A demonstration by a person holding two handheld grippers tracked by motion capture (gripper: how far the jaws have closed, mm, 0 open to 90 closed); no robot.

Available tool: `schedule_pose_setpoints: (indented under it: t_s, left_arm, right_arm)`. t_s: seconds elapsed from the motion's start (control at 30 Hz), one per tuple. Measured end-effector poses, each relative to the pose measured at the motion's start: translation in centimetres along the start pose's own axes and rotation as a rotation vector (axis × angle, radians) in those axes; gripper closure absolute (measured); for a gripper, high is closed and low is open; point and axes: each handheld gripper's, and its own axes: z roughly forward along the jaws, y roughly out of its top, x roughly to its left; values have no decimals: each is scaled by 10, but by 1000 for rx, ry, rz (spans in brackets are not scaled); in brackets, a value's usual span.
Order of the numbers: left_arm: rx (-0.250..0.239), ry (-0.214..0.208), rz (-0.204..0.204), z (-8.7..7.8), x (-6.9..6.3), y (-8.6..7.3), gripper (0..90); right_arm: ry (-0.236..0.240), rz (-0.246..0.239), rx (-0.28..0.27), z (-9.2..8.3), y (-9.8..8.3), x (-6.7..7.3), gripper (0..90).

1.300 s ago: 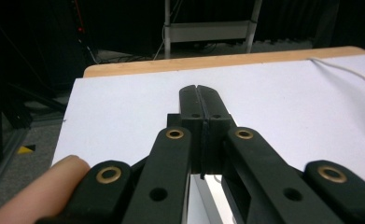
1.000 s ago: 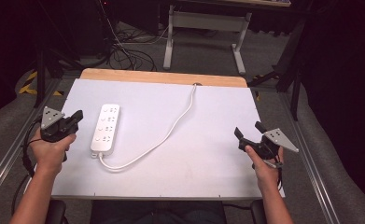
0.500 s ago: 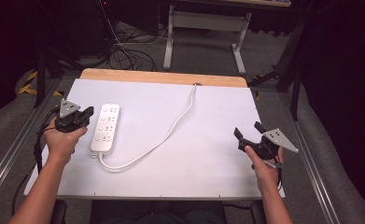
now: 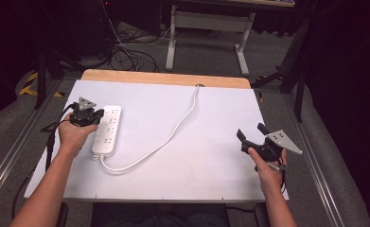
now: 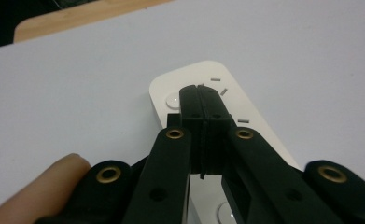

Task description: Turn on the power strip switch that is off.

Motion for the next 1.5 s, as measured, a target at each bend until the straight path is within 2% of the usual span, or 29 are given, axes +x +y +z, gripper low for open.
schedule_pose_setpoints:
  t_s: [0.13, 0.27, 0.43, 0.5, 0.6, 0.73, 0.9, 0.97, 1.13, 1.2, 1.3, 1.5]
  left_arm:
    - [69, -16, 4, 13, 1, 1, 900]
    - [91, -15, 12, 15, 0, 1, 900]
    - [109, -12, -6, 16, 4, 0, 900]
    - [115, -24, -14, 16, 4, 0, 900]
    - [131, -22, -5, 18, 2, -1, 900]
    - [132, -23, -16, 18, 3, -1, 900]
    - [128, -19, -3, 19, 3, -2, 900]
    - [126, -21, -21, 19, 3, -3, 900]
    - [126, -4, -22, 20, 1, -4, 900]
    - [124, -6, -35, 20, 1, -5, 900]
    - [129, 11, -27, 20, -1, -5, 900]
    - [144, -15, -57, 19, 0, -6, 900]
  right_arm:
    - [-2, 2, 2, 0, 0, -1, 112]
    - [0, 0, 3, 0, 0, 0, 112]
    - [0, -1, 2, 0, 0, 0, 113]
    - [0, -1, 4, 0, 0, 0, 113]
    - [0, 0, 4, 0, 0, 0, 113]
    - [-1, 1, 3, 0, 0, 0, 113]
    - [-5, 3, 2, 0, 0, -1, 113]
    - [-9, 4, 0, -1, 0, 0, 114]
    - [-11, 5, -6, -2, 1, 0, 114]
    - [-12, 4, -6, -2, 1, 0, 114]
    - [-16, 9, -8, -3, 1, -1, 114]
    - [-18, 9, -12, -4, 1, 0, 114]
